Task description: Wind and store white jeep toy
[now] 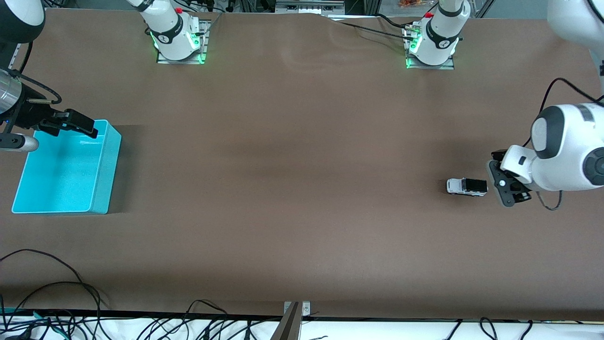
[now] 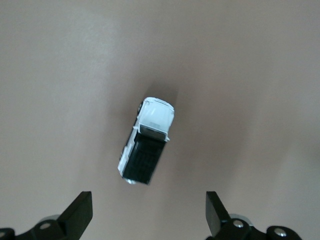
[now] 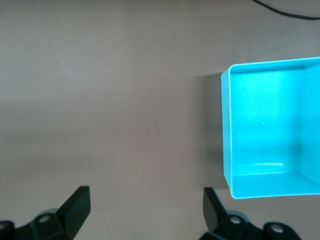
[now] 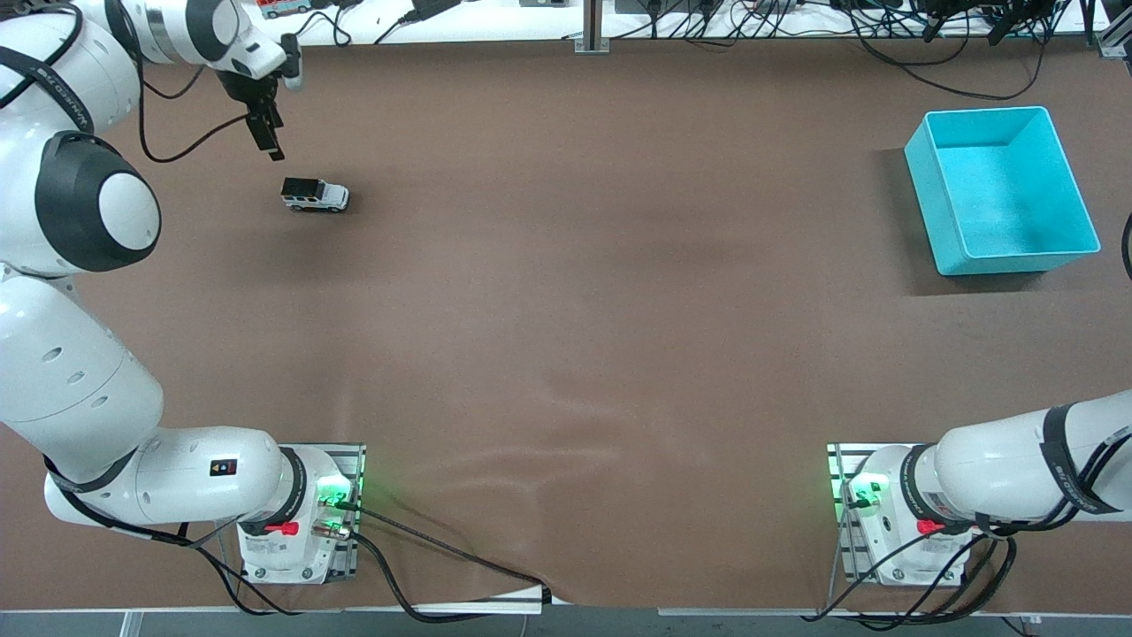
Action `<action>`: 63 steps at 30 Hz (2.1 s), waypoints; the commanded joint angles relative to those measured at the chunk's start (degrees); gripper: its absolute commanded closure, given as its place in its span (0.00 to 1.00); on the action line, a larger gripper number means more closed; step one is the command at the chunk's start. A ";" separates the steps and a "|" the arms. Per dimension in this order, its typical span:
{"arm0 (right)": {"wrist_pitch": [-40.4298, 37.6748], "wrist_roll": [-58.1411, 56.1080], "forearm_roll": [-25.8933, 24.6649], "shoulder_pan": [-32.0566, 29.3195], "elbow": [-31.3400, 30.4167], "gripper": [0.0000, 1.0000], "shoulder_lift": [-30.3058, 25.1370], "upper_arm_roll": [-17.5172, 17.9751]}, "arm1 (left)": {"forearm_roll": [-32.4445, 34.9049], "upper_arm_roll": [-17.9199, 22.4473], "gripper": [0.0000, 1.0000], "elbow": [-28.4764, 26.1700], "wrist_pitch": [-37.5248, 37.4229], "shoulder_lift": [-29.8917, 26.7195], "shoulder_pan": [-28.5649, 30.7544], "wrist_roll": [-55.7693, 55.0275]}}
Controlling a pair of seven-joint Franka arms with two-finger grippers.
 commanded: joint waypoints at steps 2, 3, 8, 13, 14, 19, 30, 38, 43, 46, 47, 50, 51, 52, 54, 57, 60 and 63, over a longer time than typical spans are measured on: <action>-0.56 -0.72 -0.39 -0.93 0.39 0.00 -0.16 0.92 | 1.14 -0.09 0.00 -6.95 9.81 -0.60 0.37 8.63; -0.56 -0.72 -0.39 -0.93 0.39 0.00 -0.16 0.92 | 1.14 -0.09 0.00 -7.91 11.39 -0.60 0.63 9.68; -0.56 -0.72 -0.39 -0.93 0.39 0.00 -0.16 0.83 | 1.14 -0.09 0.00 -11.26 15.89 -0.25 1.16 12.94; -0.56 -0.63 -0.39 -0.93 0.39 0.00 -0.16 0.83 | 1.14 -0.09 0.00 -11.26 18.34 2.39 1.34 17.50; -0.56 -0.72 -0.39 -0.93 0.39 0.00 -0.16 0.83 | 1.14 -0.09 0.00 -11.26 19.39 2.83 1.34 18.65; -0.56 -0.72 -0.39 -0.93 0.39 0.00 -0.16 0.83 | 1.14 -0.09 0.00 -11.26 20.81 4.76 1.95 20.51; -0.56 -0.72 -0.30 -1.02 0.39 0.00 -0.16 0.83 | 1.14 -0.17 0.29 -12.05 22.83 6.26 2.13 20.51; -0.56 -0.72 -0.30 -1.02 0.39 0.00 -0.16 0.83 | 1.05 -0.09 0.67 -12.06 22.92 6.70 2.13 20.51; -0.56 -0.72 -0.30 -0.93 0.39 0.00 -0.16 0.83 | 1.05 -0.09 0.89 -12.14 22.83 6.79 2.13 20.51; -0.56 -0.72 -0.30 -0.93 0.39 0.00 -0.16 0.83 | 1.05 -0.17 0.97 -12.06 22.83 6.79 2.13 20.42; -0.56 -0.72 -0.30 -0.93 0.39 0.00 -0.16 0.83 | 1.05 -0.17 0.99 -12.05 22.74 6.79 2.04 20.33; -0.56 -0.72 -0.30 -0.93 0.39 0.00 -0.16 0.83 | 1.05 -0.09 0.99 -11.88 22.74 6.96 2.04 19.89; -0.56 -0.72 -0.30 -1.02 0.39 0.00 -0.16 0.83 | 1.05 -0.09 0.99 -11.88 22.83 7.05 2.04 19.80; -0.56 -0.72 -0.30 -1.02 0.39 0.00 -0.16 0.83 | 1.05 -0.09 0.99 -11.88 22.74 7.05 2.04 19.80; -0.56 -0.72 -0.30 -1.02 0.39 0.00 -0.16 0.83 | 0.96 -0.17 0.99 -11.88 22.83 7.05 2.04 19.80; -0.56 -0.72 -0.30 -0.93 0.39 0.00 -0.16 0.83 | 0.96 -0.17 0.99 -11.88 22.83 7.31 2.13 19.80; -0.56 -0.72 -0.30 -0.93 0.39 0.00 -0.16 0.83 | 1.05 -0.09 1.00 -11.70 22.83 7.66 2.92 19.98; -0.56 -0.72 -0.30 -0.93 0.39 0.00 -0.16 0.83 | 1.05 -0.09 1.00 -11.53 22.83 8.19 3.89 20.51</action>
